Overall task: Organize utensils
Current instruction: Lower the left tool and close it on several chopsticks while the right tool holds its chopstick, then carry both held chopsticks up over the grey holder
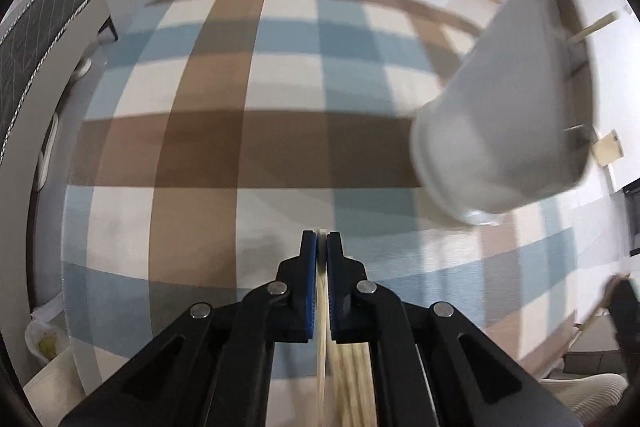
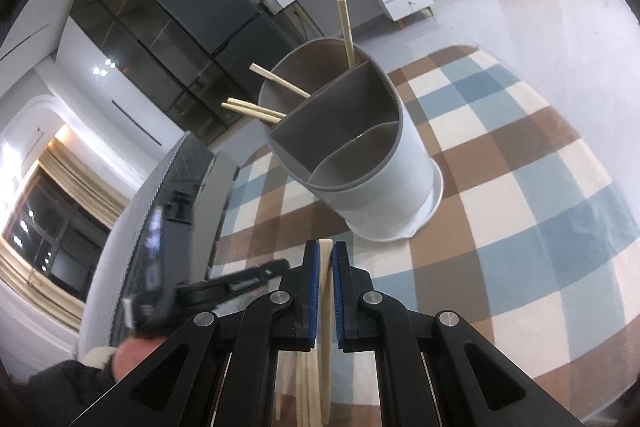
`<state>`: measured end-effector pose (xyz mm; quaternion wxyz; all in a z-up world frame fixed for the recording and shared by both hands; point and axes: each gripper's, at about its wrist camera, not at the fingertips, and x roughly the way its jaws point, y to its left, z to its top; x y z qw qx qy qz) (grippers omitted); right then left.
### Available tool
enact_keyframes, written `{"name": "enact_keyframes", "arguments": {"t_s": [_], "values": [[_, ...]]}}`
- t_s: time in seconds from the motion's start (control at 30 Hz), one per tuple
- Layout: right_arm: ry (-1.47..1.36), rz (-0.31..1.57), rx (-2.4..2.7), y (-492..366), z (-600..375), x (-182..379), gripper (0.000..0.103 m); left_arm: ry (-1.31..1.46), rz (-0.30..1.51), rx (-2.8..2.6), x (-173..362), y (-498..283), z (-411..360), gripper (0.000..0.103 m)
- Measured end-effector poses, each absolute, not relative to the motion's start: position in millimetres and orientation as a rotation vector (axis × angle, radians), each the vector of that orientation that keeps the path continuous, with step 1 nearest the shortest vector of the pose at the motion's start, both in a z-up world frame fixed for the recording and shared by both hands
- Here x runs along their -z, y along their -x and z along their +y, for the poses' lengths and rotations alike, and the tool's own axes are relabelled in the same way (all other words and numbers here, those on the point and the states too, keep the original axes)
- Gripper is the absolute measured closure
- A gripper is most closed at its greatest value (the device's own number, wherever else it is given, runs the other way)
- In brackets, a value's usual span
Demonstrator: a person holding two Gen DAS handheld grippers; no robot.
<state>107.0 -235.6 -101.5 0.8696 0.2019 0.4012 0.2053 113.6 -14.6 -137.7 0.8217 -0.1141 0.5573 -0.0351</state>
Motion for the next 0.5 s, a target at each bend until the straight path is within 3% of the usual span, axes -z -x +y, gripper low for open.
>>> {"name": "enact_keyframes", "arguments": {"t_s": [0.33,0.5], "values": [[-0.309,0.708,-0.424,-72,-227,72,0.097,0.315,0.929,0.116,54,-56,10,0.102],[-0.263,0.658,-0.422,-53,-219,58,0.097,0.320,0.893,0.145,40,-44,6,0.102]]}}
